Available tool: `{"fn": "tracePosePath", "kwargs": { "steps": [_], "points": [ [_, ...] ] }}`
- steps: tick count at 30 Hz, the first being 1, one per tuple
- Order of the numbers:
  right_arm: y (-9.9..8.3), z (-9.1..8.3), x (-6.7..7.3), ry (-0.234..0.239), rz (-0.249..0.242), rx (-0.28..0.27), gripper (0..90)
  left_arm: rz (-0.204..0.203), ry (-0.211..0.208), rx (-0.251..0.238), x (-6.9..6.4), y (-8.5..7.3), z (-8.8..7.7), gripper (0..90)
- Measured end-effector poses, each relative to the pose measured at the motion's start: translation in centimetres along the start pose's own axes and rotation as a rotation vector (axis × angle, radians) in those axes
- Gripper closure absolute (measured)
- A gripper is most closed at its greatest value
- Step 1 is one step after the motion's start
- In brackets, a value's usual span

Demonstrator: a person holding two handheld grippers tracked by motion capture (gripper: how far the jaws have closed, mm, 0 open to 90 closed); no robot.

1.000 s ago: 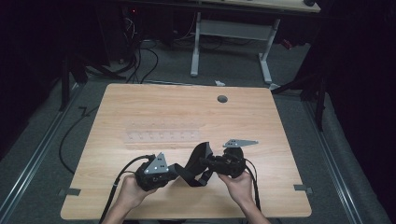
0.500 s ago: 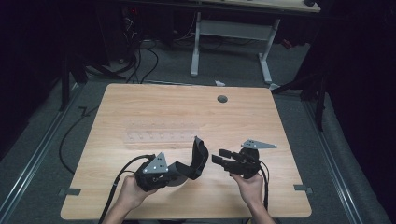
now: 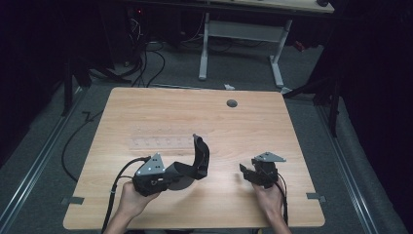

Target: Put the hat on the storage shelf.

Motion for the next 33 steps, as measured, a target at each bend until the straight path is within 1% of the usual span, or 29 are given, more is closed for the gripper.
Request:
{"fn": "tracePosePath", "kwargs": {
  "steps": [3,6,8,9,10,12,13,17,21,22,23,28,33],
  "points": [
    [-0.5,0.4,-0.6,-0.051,-0.019,0.017,42.1,-0.011,0.005,-0.026,0.2,0.7,-0.5,86.2],
    [-0.9,0.7,-0.9,-0.08,-0.033,0.036,41.6,-0.024,0.009,-0.044,0.4,1.1,-1.0,86.2],
    [-1.3,1.0,-0.9,-0.087,-0.046,0.054,40.8,-0.033,0.004,-0.052,0.4,1.2,-1.3,86.2],
    [-1.4,1.1,-0.9,-0.086,-0.043,0.041,39.8,-0.037,0.002,-0.055,0.4,1.3,-1.5,86.2],
    [-1.5,1.1,-1.0,-0.08,-0.031,0.032,38.7,-0.04,0.002,-0.059,0.4,1.4,-1.6,86.2],
    [-1.6,1.2,-1.3,-0.057,0.004,0.034,37.3,-0.045,0.0,-0.068,0.5,1.6,-1.8,86.2],
    [-1.6,1.2,-1.4,-0.056,0.018,0.034,37.4,-0.05,-0.001,-0.074,0.5,1.8,-1.9,86.2],
    [-1.7,1.2,-1.4,-0.057,0.015,0.036,36.8,-0.061,-0.014,-0.097,0.5,2.5,-2.4,86.2],
    [-1.7,1.2,-1.4,-0.058,0.016,0.036,36.2,-0.061,-0.004,-0.113,0.8,2.9,-2.7,86.2],
    [-1.7,1.2,-1.4,-0.058,0.016,0.036,36.2,-0.067,-0.003,-0.122,0.9,3.0,-2.7,86.2],
    [-1.7,1.2,-1.4,-0.058,0.016,0.036,36.2,-0.064,0.0,-0.126,1.0,3.2,-2.8,86.2],
    [-1.7,1.2,-1.4,-0.058,0.016,0.036,36.3,-0.078,0.005,-0.164,1.3,4.1,-3.3,86.2],
    [-1.7,1.2,-1.4,-0.058,0.016,0.036,36.2,-0.078,0.016,-0.192,1.6,5.2,-3.7,86.2]
  ]
}}
Point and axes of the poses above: each handheld gripper's, and its own axes: z roughly forward along the jaws, y roughly out of its top, x roughly to its left, the point moved 8 cm from there along z, roughly forward along the jaws, and after that the axes turned 11 degrees about -z, right-handed, at the moved point
